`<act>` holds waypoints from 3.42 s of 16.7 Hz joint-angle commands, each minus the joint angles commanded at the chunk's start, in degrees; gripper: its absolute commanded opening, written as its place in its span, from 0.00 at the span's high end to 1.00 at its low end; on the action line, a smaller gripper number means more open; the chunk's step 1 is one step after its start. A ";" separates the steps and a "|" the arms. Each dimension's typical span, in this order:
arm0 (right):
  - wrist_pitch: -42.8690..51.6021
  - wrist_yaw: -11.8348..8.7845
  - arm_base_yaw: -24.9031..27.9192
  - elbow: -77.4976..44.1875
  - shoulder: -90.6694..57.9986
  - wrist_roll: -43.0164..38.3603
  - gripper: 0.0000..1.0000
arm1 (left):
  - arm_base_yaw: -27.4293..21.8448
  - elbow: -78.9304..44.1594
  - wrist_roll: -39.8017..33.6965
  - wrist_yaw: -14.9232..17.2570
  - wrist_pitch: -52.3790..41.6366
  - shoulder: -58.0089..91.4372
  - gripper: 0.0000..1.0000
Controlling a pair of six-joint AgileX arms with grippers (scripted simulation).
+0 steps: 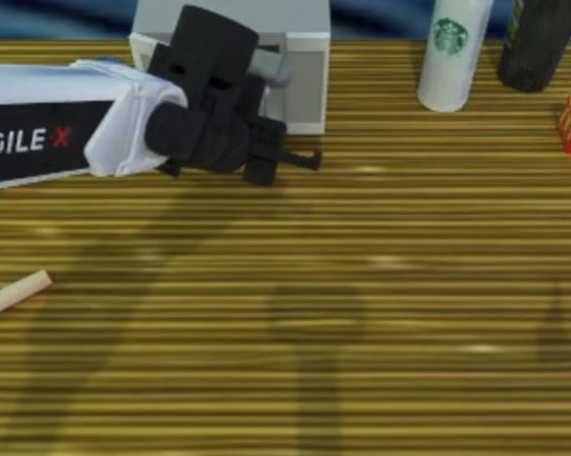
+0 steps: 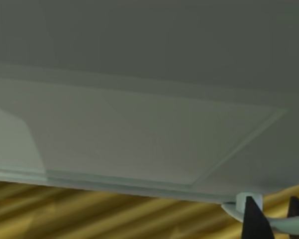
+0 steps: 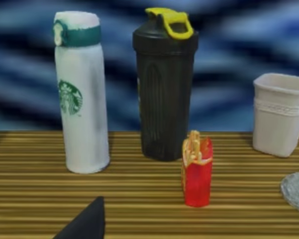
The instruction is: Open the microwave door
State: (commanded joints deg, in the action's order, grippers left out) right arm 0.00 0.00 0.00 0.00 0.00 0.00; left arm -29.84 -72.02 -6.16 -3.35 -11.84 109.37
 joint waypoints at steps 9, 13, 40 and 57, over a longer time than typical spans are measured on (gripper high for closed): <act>0.00 0.00 0.00 0.00 0.00 0.00 0.00 | -0.19 0.31 0.28 0.84 0.03 -0.19 1.00; 0.00 0.00 0.00 0.00 0.00 0.00 0.00 | 0.80 1.80 2.61 2.40 0.67 -1.50 1.00; 0.00 0.00 0.00 0.00 0.00 0.00 0.00 | 0.77 2.39 3.25 3.54 0.75 -1.80 1.00; 0.00 0.00 0.00 0.00 0.00 0.00 0.00 | 2.70 4.91 7.44 6.41 1.25 -3.65 1.00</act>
State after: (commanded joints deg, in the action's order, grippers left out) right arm 0.00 0.00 0.00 0.00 0.00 0.00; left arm -27.13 -67.11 1.28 3.06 -10.59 105.72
